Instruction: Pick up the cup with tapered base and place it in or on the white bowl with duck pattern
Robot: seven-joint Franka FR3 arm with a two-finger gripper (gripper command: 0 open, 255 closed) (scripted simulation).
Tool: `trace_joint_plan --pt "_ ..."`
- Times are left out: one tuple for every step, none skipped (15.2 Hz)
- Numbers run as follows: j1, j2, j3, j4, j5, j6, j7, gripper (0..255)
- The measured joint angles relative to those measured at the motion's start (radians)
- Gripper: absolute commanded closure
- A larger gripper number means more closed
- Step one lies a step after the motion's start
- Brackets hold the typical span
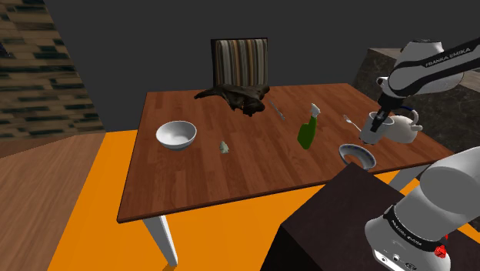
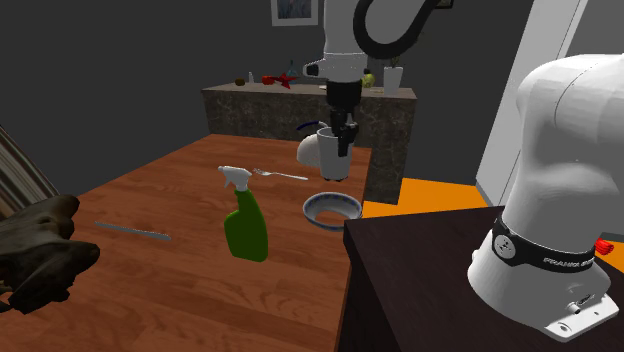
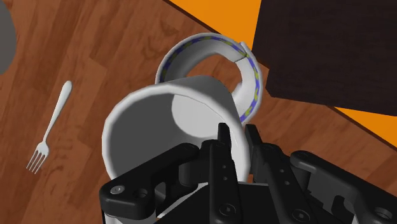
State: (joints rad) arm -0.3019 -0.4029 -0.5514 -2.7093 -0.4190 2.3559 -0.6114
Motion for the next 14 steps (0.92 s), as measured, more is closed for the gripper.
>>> trace_joint_plan --pt "-0.003 0.008 -0.007 -0.005 -0.003 0.013 -0.005 255" --pt "-0.002 0.020 -0.012 -0.009 -0.004 0.030 -0.006 255" --pt "-0.001 0.033 -0.018 -0.013 -0.004 0.046 -0.008 255" --pt "-0.001 0.040 -0.021 -0.018 -0.006 0.059 -0.008 255" --pt "-0.002 0.053 -0.026 -0.028 -0.009 0.080 -0.008 255" --pt "0.001 0.069 -0.032 -0.030 -0.006 0.098 -0.010 255" --pt "0.004 0.084 -0.036 -0.032 -0.004 0.116 -0.011 255" --pt "0.008 0.105 -0.041 -0.035 0.000 0.138 -0.012 255" --pt "0.011 0.123 -0.046 -0.040 0.002 0.161 -0.012 255" --pt "0.013 0.137 -0.051 -0.044 0.003 0.179 -0.015 255" --pt "0.018 0.157 -0.055 -0.046 0.009 0.200 -0.016 255" --pt "0.022 0.177 -0.061 -0.047 0.015 0.221 -0.020 255" --pt "0.024 0.193 -0.066 -0.051 0.018 0.240 -0.024 255" --pt "0.028 0.211 -0.070 -0.052 0.026 0.259 -0.028 255"
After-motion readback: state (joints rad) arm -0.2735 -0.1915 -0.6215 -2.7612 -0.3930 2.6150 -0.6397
